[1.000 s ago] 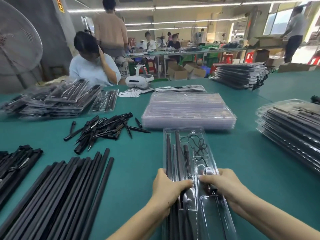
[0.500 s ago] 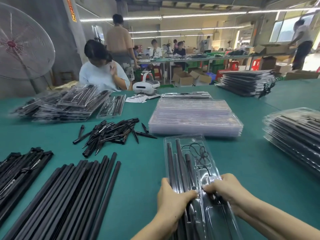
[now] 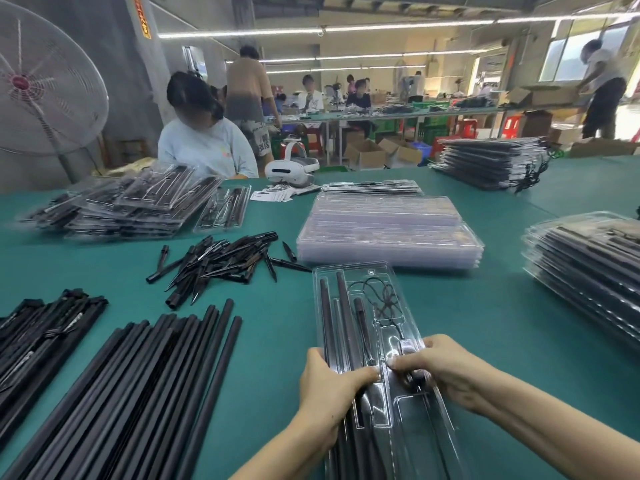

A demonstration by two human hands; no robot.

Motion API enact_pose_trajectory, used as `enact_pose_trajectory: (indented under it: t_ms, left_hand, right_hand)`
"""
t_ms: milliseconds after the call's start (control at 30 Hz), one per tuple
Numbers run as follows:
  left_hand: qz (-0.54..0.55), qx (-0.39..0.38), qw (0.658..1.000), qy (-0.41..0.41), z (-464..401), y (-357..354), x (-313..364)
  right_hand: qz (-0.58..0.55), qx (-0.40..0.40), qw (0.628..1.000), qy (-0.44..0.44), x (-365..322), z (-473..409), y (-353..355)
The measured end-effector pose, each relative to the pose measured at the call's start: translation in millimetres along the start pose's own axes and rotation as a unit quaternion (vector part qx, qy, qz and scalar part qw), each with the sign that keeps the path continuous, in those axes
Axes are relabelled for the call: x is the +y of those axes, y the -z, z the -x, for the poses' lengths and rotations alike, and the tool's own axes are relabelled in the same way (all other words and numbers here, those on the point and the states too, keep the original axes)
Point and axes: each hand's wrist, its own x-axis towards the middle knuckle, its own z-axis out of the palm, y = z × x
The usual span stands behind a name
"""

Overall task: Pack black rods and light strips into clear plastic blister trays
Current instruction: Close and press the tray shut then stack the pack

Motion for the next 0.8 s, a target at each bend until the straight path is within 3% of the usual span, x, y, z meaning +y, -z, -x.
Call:
enact_pose_trajectory:
  t_ms: [300, 467, 567, 733, 800]
  left_hand:
    - [0.003, 0.001, 1.000, 0.018, 2, -1, 0]
    - [0.022, -0.017, 0.999, 0.030, 2, 4, 0]
    - [0.038, -0.033, 0.998, 0.041, 2, 6, -1]
    - [0.049, -0.085, 0.995, 0.026, -1, 14, -8]
    - [0.049, -0.093, 0.994, 0.014, -2, 17, -9]
  right_hand:
    - [0.032, 0.074, 0.996, 0.034, 8, -2, -12]
    - [0.019, -0.012, 1.000, 0.016, 3, 3, -2]
    - [-0.053, -0.042, 0.997, -0.033, 4, 2, 12]
    - [0.011, -0.005, 1.000, 0.000, 9, -7, 27]
    - [-0.021, 0.020, 0.999, 0.028, 5, -13, 32]
